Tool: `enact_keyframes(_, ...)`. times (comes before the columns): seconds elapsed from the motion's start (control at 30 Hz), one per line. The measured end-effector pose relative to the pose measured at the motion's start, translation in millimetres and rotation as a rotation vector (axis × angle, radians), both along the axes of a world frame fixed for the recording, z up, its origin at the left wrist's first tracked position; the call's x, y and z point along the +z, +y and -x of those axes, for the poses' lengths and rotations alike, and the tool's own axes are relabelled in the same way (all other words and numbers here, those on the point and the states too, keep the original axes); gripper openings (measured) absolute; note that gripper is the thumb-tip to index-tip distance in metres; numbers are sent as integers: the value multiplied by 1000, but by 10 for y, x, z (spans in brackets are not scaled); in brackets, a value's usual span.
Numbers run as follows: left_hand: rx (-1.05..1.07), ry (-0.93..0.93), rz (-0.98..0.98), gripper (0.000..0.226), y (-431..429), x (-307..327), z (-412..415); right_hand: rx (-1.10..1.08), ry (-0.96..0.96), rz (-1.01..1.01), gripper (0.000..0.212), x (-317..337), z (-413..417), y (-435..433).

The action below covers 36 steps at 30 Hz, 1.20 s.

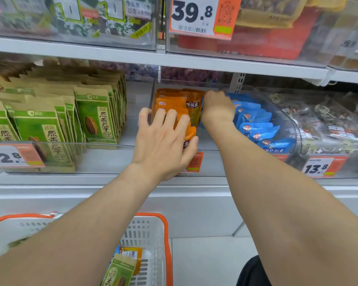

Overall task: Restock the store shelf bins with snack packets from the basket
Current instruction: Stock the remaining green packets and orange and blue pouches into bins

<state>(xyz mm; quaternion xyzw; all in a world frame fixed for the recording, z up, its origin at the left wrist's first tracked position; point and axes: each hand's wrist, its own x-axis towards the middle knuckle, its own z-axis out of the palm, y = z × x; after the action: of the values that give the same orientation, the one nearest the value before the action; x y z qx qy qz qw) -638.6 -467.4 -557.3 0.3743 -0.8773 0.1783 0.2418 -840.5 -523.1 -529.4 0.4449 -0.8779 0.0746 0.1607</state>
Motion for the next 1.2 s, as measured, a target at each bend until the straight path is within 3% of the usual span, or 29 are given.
enact_keyframes(0.13, -2, 1, -16, 51, 10, 6, -7, 50, -244, -182, 45, -186, 25, 11)
enact_keyframes(0.23, -3, 2, -21, 51, 14, 15, -16, 18, -285, -346, 67, -256, 93, 36)
enact_keyframes(0.63, -35, -4, -9, 54, -4, 4, -37, 30, -310, -392, 87, -568, 357, -358)
enact_keyframes(0.7, -35, -11, -8, 55, -8, 4, -45, 66, -322, -396, 81, -575, 336, -333)
enact_keyframes(0.83, -65, -18, -24, 59, -13, 16, -73, 207, -302, -415, 40, -410, 231, -174)
enact_keyframes(1.03, -177, 63, -87, 59, 44, 50, -169, 183, -356, -132, 25, -98, -84, 349)
enact_keyframes(1.2, -142, 194, -21, 36, 219, 151, -335, 204, -337, 276, 25, 276, -607, 922)
